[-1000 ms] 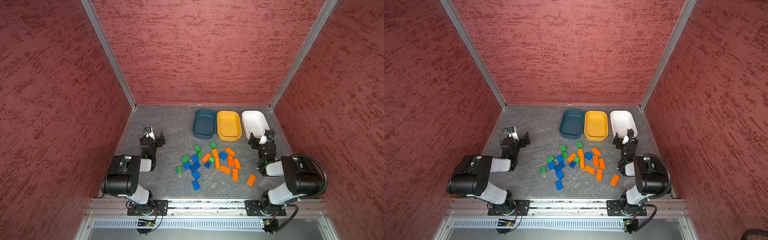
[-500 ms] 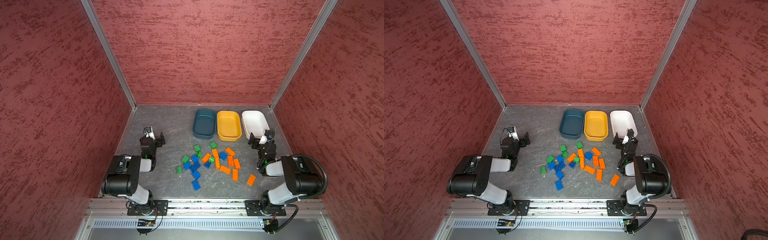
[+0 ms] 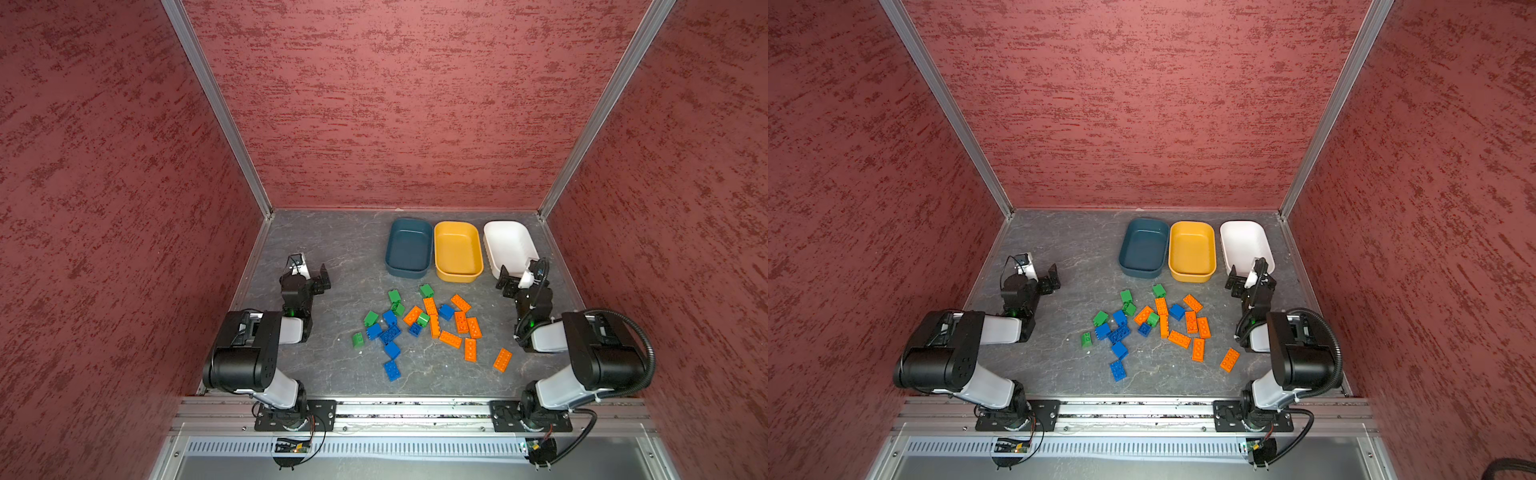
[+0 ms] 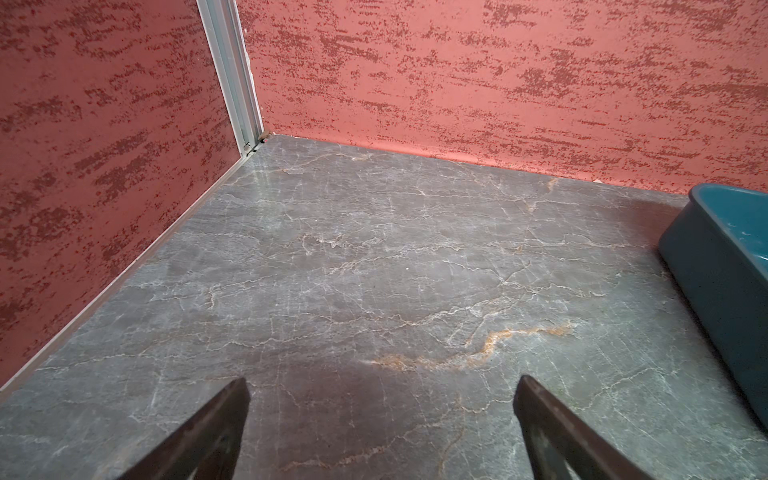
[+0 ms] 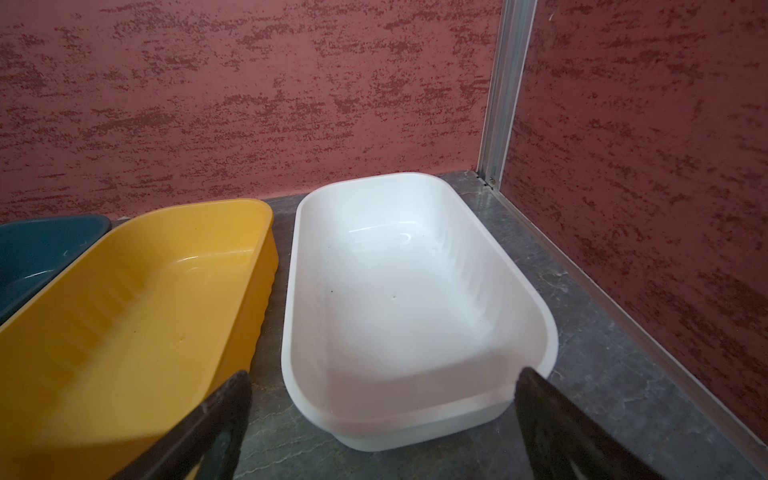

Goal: Sort the legos into containers by color

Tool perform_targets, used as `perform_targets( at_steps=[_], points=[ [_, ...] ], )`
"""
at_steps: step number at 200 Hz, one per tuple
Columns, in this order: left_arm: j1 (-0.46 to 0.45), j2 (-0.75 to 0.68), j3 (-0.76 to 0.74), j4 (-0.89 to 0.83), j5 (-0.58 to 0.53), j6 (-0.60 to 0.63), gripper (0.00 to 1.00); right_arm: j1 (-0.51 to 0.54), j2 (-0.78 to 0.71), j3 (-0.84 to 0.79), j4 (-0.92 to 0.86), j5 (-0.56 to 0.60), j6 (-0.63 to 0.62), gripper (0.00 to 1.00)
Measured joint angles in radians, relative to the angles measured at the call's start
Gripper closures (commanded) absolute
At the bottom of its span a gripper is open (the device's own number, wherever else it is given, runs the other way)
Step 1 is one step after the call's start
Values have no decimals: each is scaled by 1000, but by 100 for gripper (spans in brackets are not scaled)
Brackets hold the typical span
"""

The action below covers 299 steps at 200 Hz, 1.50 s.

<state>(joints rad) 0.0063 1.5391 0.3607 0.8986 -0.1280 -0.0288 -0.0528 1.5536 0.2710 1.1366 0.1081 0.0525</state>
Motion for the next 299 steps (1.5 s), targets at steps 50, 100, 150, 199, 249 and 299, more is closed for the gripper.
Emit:
perform_targets(
  at_steps=[50,100,150,199,249,299],
  points=[
    [-40,-158,93,-257,-53,4,1,0,-191,63,-225,-11,0,1],
    [-149,-202,545,-703,-197,-198,1,0,-204,423,-575,-73,109,3],
    [-293,134,900,-1016,-122,-349,1,0,122,791,-1015,-264,185,1],
    [-340,437,1148,-1227,99,-390,1,14,343,980,-1320,-364,179,6],
    [-367,560,1258,-1293,294,-424,1,67,472,1121,-1470,-394,160,29],
    [-369,594,1278,-1308,380,-427,1,167,481,1164,-1498,-371,169,34]
  ],
)
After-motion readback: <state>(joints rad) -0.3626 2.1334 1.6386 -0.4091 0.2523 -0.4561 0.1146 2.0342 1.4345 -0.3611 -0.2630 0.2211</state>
